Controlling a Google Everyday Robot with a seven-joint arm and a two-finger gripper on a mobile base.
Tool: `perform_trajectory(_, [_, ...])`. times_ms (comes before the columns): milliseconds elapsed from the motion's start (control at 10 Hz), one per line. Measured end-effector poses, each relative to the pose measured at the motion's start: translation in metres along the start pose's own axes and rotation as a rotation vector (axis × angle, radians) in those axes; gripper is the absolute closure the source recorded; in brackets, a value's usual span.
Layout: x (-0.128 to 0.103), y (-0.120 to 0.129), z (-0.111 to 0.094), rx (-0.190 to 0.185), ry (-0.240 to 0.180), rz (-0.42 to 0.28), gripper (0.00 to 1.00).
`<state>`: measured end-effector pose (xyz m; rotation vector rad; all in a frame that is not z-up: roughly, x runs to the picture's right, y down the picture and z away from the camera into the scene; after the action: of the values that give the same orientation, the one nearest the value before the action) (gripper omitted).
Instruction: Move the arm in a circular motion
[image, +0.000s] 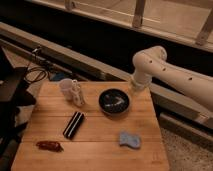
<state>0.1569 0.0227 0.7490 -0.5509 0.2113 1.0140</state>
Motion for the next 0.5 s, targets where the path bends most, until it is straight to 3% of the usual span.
perform_trajectory(100, [-0.010, 0.000, -0.004, 0.010, -0.019, -0.019, 0.94])
perform_trajectory(300, [-0.049, 0.021, -0.013, 0.011, -0.074, -0.080, 0.81])
perform_trajectory(500, [-0.066, 0.048, -0.010, 0.008, -0.067, -0.080, 0.88])
